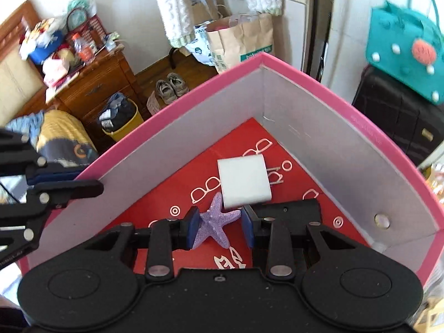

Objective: Organize rigid objects
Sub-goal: 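Lower the purple starfish into the pink box and open the right gripper, then move the right gripper to the silver keys on the table and grasp them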

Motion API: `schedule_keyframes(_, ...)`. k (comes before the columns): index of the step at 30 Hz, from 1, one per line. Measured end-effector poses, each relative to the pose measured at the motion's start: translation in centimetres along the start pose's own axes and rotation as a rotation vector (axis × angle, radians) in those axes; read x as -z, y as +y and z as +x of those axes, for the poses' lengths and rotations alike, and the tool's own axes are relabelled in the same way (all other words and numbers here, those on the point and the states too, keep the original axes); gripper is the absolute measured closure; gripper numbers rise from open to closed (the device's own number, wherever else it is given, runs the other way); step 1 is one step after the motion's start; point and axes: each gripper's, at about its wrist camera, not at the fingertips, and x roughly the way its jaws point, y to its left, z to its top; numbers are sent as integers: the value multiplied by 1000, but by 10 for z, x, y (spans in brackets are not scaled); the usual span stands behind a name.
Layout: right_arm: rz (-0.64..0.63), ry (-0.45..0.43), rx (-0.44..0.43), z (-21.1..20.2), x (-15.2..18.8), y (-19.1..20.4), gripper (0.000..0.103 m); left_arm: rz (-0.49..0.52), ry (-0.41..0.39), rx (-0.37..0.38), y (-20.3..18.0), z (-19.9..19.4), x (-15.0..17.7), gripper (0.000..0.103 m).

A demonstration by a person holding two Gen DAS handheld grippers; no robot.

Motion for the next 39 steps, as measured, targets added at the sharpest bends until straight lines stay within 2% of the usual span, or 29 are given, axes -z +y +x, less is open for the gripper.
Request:
schedule_keyframes(4,48,-7,-21,3,-2,-3,64,-4,-3,0,0,-1,1,100)
schedule_keyframes(7,117,13,-93,6,-4,-10,63,-10,-5,0,0,-1,1,100)
schedule_keyframes(9,129,-4,-90,2,-2,-12,62,-16,-4,3,1,-1,1,100)
schedule_keyframes(11,107,-26,-74,-8,4,-11,62,-21,-3,6,2,-1,1,100)
schedule_keyframes(17,114,-136,-116,-66,31,-10,60,-24,-7,6,2,-1,1,100)
schedule_keyframes(23,139,-243,-73,-131,74,-11,59,-41,-10,4,2,-1,1,100)
schedule_keyframes(27,175,-279,-38,-159,115,-20,57,-59,-11,6,3,-1,2,99)
schedule_keyframes(34,311,-264,0,-151,193,-42,57,-52,-8,-11,0,-1,1,99)
schedule_keyframes(39,288,-237,41,-127,231,-44,57,-57,-7,-10,1,-1,0,99)
